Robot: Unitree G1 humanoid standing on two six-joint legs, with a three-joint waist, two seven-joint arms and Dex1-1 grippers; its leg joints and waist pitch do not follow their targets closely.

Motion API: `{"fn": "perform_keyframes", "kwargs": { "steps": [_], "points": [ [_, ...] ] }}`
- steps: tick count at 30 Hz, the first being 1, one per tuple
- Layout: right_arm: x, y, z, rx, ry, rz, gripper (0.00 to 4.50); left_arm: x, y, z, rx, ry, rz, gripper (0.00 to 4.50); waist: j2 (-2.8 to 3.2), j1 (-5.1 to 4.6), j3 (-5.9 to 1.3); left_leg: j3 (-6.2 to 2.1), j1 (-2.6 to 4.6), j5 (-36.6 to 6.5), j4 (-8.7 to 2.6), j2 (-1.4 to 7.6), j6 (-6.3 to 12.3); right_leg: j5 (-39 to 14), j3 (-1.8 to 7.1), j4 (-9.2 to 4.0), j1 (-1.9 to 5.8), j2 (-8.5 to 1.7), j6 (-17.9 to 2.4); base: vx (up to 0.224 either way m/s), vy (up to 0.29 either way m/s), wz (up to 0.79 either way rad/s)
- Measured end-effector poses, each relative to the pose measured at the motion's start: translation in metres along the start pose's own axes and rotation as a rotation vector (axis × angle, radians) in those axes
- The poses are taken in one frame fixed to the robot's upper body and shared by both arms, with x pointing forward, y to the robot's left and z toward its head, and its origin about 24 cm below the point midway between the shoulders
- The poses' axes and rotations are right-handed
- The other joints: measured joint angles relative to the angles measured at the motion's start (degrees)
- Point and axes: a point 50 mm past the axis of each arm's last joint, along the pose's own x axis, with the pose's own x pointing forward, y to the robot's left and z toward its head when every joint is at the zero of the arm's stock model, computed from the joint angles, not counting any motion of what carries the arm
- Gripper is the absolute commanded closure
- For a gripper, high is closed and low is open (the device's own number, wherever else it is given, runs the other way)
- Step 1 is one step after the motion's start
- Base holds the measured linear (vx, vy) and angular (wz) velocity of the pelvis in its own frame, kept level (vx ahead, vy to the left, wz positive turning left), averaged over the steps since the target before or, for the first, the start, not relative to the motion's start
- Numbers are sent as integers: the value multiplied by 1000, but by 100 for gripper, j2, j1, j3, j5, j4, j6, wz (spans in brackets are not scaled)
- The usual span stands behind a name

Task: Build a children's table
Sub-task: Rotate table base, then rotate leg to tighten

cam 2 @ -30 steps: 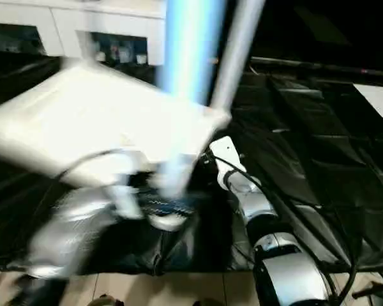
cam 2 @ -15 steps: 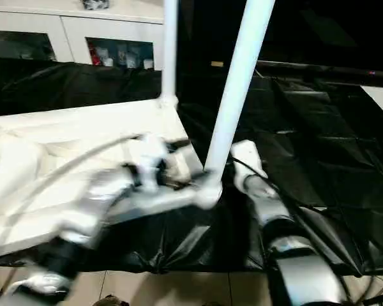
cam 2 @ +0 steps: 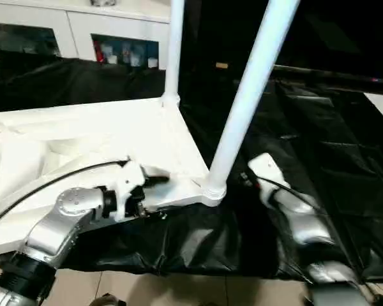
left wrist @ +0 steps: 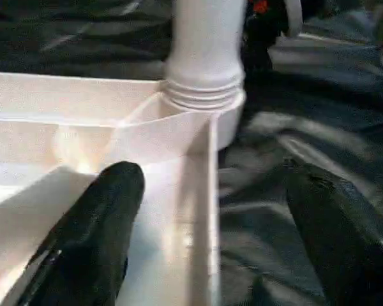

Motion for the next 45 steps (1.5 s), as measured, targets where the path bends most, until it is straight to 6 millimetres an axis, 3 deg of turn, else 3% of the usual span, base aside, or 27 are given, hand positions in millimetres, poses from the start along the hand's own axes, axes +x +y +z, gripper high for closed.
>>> {"fn": "perform_keyframes", "kwargs": {
  "steps": [5, 10, 14, 16, 18, 21, 29, 32, 36, 37, 41, 42, 44, 45],
  "points": [
    [-24, -3, 2, -28, -8, 122, 0, 1, 3, 2, -2, 55, -8, 118, 22, -4, 3, -5, 7, 0, -2, 0, 0, -3, -1, -4, 6, 1, 5, 0, 0, 0],
    [-49, 1, 11, -37, -28, 254, 0, 1, 7, 5, -14, 148, 0, 152, 103, -19, -2, -23, 12, 0, -7, 0, 0, -14, 0, -10, 10, 2, 24, 0, 0, 0],
    [-54, 9, 20, -23, -60, 317, 0, 0, 10, 5, -21, 193, 16, 178, 142, -70, -16, -46, 13, 0, -9, 0, 0, -14, -7, -11, 11, 8, 25, 0, 0, 0],
    [-56, 13, 23, -6, -70, 345, 0, 0, 10, 6, -18, 209, 16, 209, 171, -65, -17, -59, 11, 0, -9, -2, 0, -14, -8, -15, 15, 8, 25, 0, 0, 0],
    [-57, 16, 30, -4, -93, 365, 0, -1, 12, 7, -13, 234, 19, 212, 201, -65, -16, -61, 7, 0, -10, -4, 0, -13, -8, -17, 14, 8, 24, 0, 0, 0],
    [-58, 20, 35, 6, -116, 391, 0, -2, 14, 6, -22, 255, 24, 251, 207, -54, -18, -67, 5, 0, -9, -4, 0, -13, -14, -18, 16, 8, 23, 0, 0, 0],
    [-52, 25, 37, 37, -133, 398, 0, -2, 12, 6, -38, 284, 9, 297, 235, -63, -31, -72, 6, 0, -14, -5, 0, 0, -19, -43, 29, 8, 3, 0, 0, 0],
    [-45, 32, 44, 38, -158, 415, 0, -2, 12, 6, -47, 292, 3, 341, 242, -64, -34, -73, 8, 0, -20, -5, 0, 0, -21, -44, 29, 9, 3, 0, 0, 0],
    [-33, 38, 50, 36, -169, 426, 0, -2, 11, 6, -51, 297, -18, 343, 257, -63, -43, -74, 5, 0, -21, -6, 0, 5, -21, -49, 29, 8, -6, 0, 0, 0],
    [-30, 39, 50, 37, -167, 429, 0, -2, 10, 6, -52, 299, -20, 365, 259, -58, -45, -74, 6, 0, -21, -6, 0, 6, -21, -49, 30, 8, -7, 0, 0, 0],
    [-19, 44, 53, 31, -158, 435, 0, -3, 10, 6, -51, 300, -26, 378, 266, -59, -48, -75, 5, 0, -22, -6, 0, 6, -22, -49, 30, 9, -8, 0, 0, 0],
    [-17, 45, 51, 31, -149, 435, 0, -3, 10, 6, -47, 297, -31, 412, 269, -57, -48, -75, 5, 0, -22, -7, 0, 6, -22, -50, 31, 8, -8, 0, 0, 0],
    [-11, 45, 50, 20, -128, 422, 0, -3, 10, 6, -44, 297, -34, 412, 272, -62, -49, -75, 4, 0, -22, -7, -1, 7, -22, -52, 31, 8, -9, 0, 0, 0],
    [-8, 45, 49, 18, -116, 414, 17, -3, 11, 5, -43, 297, -40, 424, 274, -65, -50, -75, 6, 0, -22, -7, -1, 7, -22, -51, 31, 9, -9, 0, 0, 0]
  ]
}}
